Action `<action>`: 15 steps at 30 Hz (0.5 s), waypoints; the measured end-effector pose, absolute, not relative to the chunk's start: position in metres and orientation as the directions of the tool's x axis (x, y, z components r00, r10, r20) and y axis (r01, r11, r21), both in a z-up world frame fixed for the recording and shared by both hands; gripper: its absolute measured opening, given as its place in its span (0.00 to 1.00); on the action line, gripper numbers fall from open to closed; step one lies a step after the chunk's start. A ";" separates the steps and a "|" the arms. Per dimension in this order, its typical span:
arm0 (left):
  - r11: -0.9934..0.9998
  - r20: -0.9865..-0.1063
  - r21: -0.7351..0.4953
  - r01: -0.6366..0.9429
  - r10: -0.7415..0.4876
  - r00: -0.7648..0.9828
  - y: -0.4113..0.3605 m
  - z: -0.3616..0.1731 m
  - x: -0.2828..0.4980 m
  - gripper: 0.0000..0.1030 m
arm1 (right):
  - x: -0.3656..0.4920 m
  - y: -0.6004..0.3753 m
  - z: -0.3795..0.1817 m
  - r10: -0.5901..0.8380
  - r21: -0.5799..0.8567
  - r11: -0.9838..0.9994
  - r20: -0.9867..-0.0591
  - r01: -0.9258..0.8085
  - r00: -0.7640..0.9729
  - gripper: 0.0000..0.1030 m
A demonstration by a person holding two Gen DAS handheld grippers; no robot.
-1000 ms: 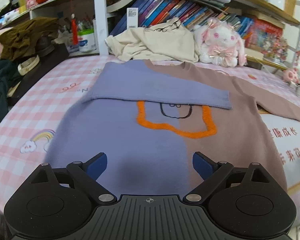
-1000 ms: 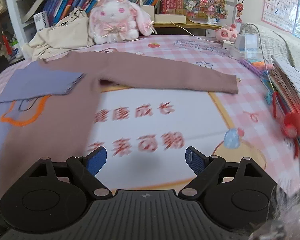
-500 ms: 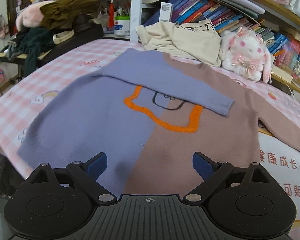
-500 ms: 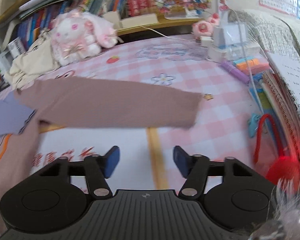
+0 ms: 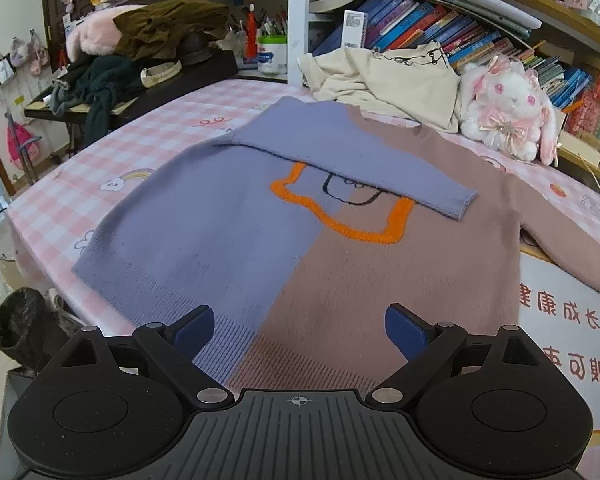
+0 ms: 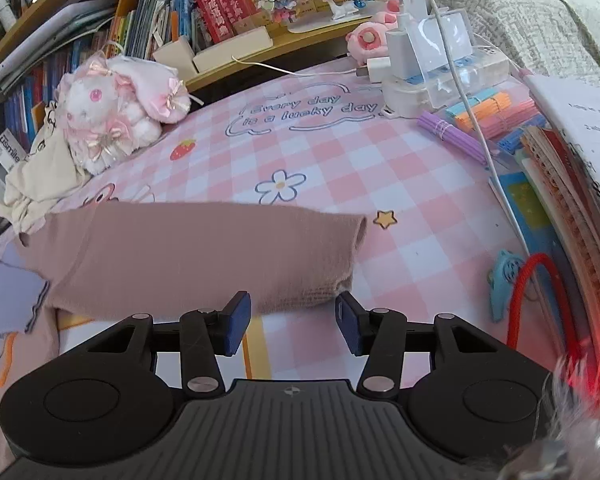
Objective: Fold clothes
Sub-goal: 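Move the open right gripper to the mauve sleeve cuff, then grasp the mauve sleeve cuff with the right gripper and lift it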
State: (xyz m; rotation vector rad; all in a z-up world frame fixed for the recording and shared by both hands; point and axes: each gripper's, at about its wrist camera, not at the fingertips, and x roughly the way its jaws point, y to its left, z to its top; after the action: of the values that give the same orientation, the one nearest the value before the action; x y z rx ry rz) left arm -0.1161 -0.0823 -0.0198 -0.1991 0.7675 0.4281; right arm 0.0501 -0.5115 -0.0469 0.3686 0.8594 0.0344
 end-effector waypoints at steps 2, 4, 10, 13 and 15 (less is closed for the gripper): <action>0.894 -0.707 -0.021 -0.448 0.304 0.639 -0.083 -0.020 -0.118 0.92 | 0.055 -0.516 -0.048 0.183 0.357 0.924 -0.727 0.136 0.662 0.44; 0.890 -0.709 -0.021 -0.455 0.308 0.634 -0.083 -0.020 -0.120 0.92 | 0.059 -0.521 -0.048 0.189 0.388 0.907 -0.722 0.163 0.666 0.41; 0.879 -0.721 -0.023 -0.477 0.316 0.617 -0.080 -0.023 -0.122 0.92 | 0.063 -0.525 -0.049 0.167 0.375 0.905 -0.747 0.200 0.644 0.11; 0.877 -0.729 -0.020 -0.480 0.316 0.608 -0.077 -0.025 -0.121 0.92 | 0.064 -0.526 -0.048 0.165 0.365 0.910 -0.751 0.194 0.639 0.07; 0.879 -0.729 -0.023 -0.477 0.312 0.609 -0.076 -0.025 -0.121 0.92 | 0.064 -0.524 -0.041 0.165 0.354 0.919 -0.741 0.171 0.650 0.06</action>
State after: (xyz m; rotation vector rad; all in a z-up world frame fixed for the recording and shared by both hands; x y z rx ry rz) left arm -0.1213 -0.0757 -0.0254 -0.2242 0.7945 0.4595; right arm 0.0645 -0.5235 -0.0409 0.4175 0.8694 -0.0034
